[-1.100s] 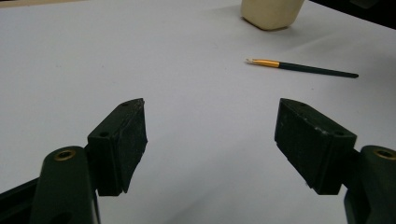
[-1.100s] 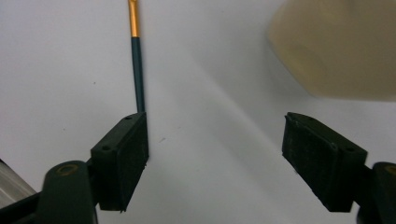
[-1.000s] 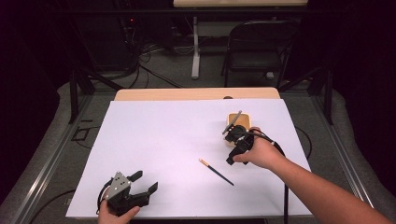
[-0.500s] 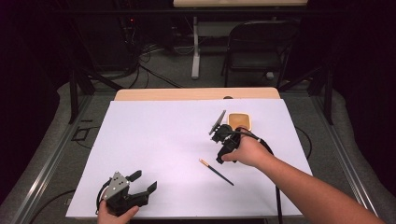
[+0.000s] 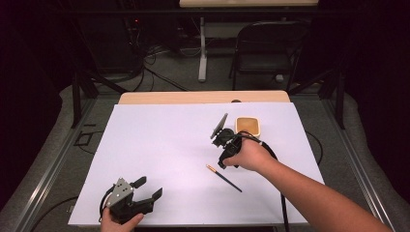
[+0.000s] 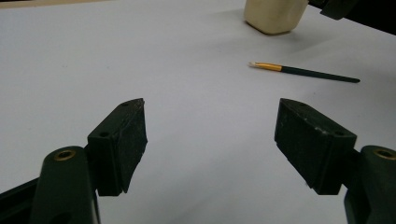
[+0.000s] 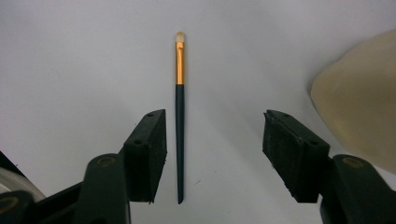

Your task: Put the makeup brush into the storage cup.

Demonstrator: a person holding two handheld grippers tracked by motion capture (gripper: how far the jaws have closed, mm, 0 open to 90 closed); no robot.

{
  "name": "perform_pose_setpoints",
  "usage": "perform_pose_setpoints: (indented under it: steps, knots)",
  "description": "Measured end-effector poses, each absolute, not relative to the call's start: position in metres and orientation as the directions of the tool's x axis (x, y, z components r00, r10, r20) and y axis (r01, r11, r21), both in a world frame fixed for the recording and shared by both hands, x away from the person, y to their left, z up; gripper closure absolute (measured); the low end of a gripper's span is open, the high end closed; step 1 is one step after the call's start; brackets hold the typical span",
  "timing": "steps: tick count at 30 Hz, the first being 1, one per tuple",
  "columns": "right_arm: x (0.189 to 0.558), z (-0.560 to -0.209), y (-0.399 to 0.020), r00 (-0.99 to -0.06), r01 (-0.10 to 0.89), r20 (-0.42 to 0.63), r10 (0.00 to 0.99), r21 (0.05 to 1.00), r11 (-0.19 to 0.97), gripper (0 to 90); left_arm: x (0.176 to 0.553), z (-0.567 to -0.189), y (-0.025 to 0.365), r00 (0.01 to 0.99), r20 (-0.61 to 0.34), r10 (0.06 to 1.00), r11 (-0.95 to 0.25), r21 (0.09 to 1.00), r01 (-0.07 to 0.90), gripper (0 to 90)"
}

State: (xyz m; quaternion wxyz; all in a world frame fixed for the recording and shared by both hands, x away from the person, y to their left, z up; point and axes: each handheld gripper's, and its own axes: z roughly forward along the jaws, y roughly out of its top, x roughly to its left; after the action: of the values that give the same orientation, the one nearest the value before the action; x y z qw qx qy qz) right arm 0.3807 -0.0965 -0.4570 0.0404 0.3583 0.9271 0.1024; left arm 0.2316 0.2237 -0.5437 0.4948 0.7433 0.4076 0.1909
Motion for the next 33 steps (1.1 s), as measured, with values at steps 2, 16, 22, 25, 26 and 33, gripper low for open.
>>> perform_pose_setpoints:
  steps: [2, 16, 22, 25, 26, 33]
  knots:
    - [0.38, -0.458, -0.096, -0.747, 0.646, -0.003, 0.665, 0.234, 0.727, 42.7, 0.232, -0.544, 0.224, 0.596, -0.119, 0.794, -0.179, 0.891, 0.417, 25.3]
    - [0.382, -0.461, -0.092, -0.759, 0.631, -0.011, 0.651, 0.238, 0.739, 45.0, 0.232, -0.544, 0.224, 0.599, -0.122, 0.792, -0.178, 0.891, 0.418, 25.3]
    - [0.382, -0.464, -0.09, -0.755, 0.637, -0.018, 0.656, 0.221, 0.739, 47.9, 0.232, -0.544, 0.224, 0.598, -0.124, 0.792, -0.176, 0.891, 0.418, 25.4]
    - [0.381, -0.466, -0.088, -0.755, 0.638, -0.024, 0.656, 0.204, 0.742, 49.4, 0.232, -0.544, 0.224, 0.597, -0.125, 0.792, -0.174, 0.892, 0.418, 25.5]
    - [0.38, -0.466, -0.087, -0.756, 0.636, -0.028, 0.654, 0.208, 0.743, 50.0, 0.232, -0.544, 0.224, 0.598, -0.125, 0.792, -0.174, 0.892, 0.418, 25.5]
    - [0.381, -0.471, -0.085, -0.755, 0.639, -0.013, 0.655, 0.204, 0.741, 55.2, 0.232, -0.544, 0.224, 0.599, -0.124, 0.791, -0.177, 0.891, 0.418, 25.5]
